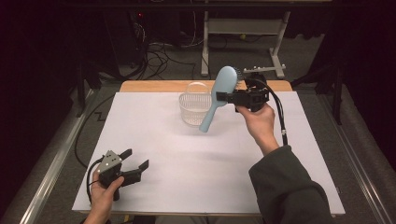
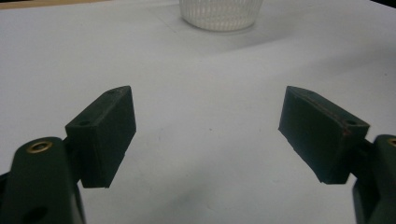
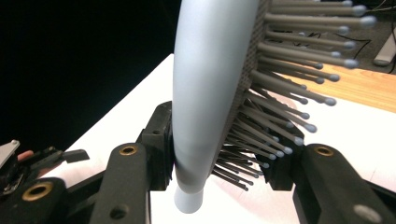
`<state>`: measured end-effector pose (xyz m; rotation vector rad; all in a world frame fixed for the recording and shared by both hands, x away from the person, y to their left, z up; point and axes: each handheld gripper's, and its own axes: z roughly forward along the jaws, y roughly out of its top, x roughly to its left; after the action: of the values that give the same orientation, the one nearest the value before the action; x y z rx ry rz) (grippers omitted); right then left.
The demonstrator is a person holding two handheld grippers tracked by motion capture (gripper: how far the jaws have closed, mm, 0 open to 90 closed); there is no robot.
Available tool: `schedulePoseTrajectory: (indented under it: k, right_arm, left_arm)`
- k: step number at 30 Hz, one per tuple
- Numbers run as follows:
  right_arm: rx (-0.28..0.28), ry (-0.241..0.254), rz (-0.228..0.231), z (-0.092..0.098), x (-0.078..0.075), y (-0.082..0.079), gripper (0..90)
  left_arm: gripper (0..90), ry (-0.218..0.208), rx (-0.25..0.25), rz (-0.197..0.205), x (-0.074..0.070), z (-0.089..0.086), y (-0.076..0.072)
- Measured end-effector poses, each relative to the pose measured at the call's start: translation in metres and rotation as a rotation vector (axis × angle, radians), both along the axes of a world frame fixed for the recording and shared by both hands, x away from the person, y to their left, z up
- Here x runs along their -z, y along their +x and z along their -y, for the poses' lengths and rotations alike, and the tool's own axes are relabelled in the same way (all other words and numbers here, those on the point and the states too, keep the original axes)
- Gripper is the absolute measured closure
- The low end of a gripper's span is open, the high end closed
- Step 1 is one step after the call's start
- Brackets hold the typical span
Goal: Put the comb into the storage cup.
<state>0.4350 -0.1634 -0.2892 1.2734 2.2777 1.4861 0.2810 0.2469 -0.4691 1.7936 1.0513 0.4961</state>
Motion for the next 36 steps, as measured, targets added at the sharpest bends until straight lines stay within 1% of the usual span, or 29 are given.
schedulePoseTrajectory:
  k: [4, 8, 15, 26, 31, 36]
  right_arm:
    - [0.014, 0.002, -0.001, -0.001, -0.003, 0.003, 54.2]
    - [0.019, 0.002, -0.002, -0.003, -0.002, 0.007, 54.2]
    - [0.022, -0.008, -0.006, -0.008, -0.001, 0.013, 54.2]
    - [0.026, -0.011, -0.001, -0.016, -0.007, 0.023, 54.1]
    - [0.040, -0.005, -0.003, -0.022, -0.011, 0.032, 54.1]
    - [0.046, -0.016, 0.001, -0.030, -0.015, 0.038, 54.1]
  left_arm:
    - [19.3, 0.000, -0.001, 0.000, 0.000, 0.001, 0.000]
    - [19.2, -0.001, -0.003, 0.001, 0.000, 0.001, 0.000]
    - [19.2, -0.004, -0.009, -0.002, 0.000, -0.001, 0.001]
    - [19.2, -0.002, -0.003, -0.003, 0.000, 0.000, 0.001]
    - [19.2, 0.001, 0.000, -0.004, 0.000, 0.000, 0.001]
    - [18.9, -0.003, 0.001, -0.001, 0.000, 0.000, 0.001]
